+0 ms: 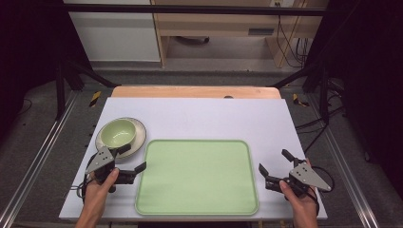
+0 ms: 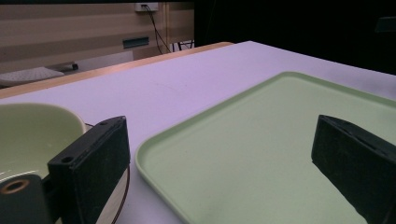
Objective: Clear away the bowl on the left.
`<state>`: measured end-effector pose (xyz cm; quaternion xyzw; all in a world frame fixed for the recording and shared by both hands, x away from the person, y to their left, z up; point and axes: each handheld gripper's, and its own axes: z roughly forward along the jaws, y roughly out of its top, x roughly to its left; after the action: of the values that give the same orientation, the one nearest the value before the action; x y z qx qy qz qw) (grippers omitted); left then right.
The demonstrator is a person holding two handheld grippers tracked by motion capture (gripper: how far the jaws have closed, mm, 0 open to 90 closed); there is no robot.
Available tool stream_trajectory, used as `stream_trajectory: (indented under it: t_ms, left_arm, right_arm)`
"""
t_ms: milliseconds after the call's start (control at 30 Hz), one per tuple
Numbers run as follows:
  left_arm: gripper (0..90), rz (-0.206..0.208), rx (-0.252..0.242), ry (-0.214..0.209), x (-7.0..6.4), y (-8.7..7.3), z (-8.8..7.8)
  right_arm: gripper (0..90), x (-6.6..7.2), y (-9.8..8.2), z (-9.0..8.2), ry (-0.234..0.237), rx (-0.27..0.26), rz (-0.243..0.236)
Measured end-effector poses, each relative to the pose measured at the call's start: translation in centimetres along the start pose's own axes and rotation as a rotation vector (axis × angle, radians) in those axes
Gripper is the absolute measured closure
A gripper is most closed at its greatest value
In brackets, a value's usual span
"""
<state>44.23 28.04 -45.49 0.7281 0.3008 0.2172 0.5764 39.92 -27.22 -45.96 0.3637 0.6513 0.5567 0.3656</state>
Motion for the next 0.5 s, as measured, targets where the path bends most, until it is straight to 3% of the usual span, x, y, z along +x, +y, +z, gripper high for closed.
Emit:
stream_trajectory:
  t_ms: [333, 433, 500]
  left_arm:
    - [3.6, -0.015, 0.017, 0.009, -0.04, 0.22, 0.44]
    - [3.5, -0.020, 0.006, 0.025, -0.05, 0.57, 0.17]
    - [3.5, -0.047, -0.013, 0.034, 0.05, 0.81, 0.12]
  right_arm:
    - [4.1, 0.47, -0.02, 0.83, 0.011, 0.012, -0.015]
    - [4.1, 0.72, -0.04, 0.93, 0.011, 0.016, -0.017]
    - [4.1, 0.90, 0.03, 0.88, 0.012, 0.016, -0.012]
